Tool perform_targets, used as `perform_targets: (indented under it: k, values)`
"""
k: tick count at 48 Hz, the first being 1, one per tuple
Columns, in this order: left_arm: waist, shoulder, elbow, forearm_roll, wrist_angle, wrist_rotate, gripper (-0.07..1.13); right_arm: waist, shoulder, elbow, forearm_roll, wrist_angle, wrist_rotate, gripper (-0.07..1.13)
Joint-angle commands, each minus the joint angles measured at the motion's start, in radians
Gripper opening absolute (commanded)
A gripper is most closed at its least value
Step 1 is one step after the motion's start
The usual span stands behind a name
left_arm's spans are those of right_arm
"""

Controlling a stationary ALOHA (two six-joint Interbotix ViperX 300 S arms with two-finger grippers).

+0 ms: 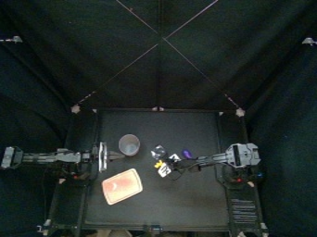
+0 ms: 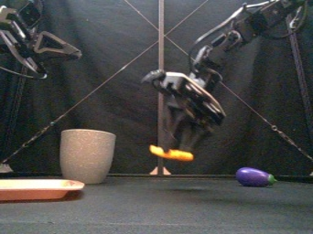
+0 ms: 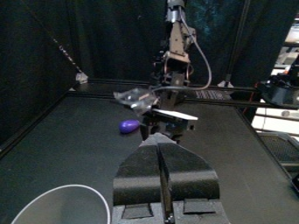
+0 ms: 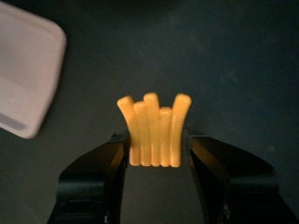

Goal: Pick the fries then place it in the grey bowl
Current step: Place fries in the grey bowl

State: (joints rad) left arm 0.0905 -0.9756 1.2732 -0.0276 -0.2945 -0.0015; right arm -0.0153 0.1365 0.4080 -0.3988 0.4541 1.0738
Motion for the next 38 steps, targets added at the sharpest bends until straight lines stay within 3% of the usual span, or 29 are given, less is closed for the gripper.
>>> perform_targets:
  k: [1,18,31,38]
  values:
    - [0.002,0.003,-0.014,-0.006,-0.014,0.002,0.02,-0.051,-0.051,-0.094,-0.046,-0.058,0.003,0.55]
    - [0.003,0.002,-0.023,0.000,-0.055,0.005,0.02,-0.210,0.127,-0.302,-0.190,-0.630,-0.009,0.55]
    - [0.005,0.002,-0.021,-0.003,-0.077,0.005,0.02,-0.236,0.225,-0.347,-0.209,-0.641,-0.012,0.56]
    - [0.003,0.002,-0.018,-0.003,-0.092,0.005,0.02,-0.245,0.245,-0.371,-0.215,-0.601,-0.014,0.67]
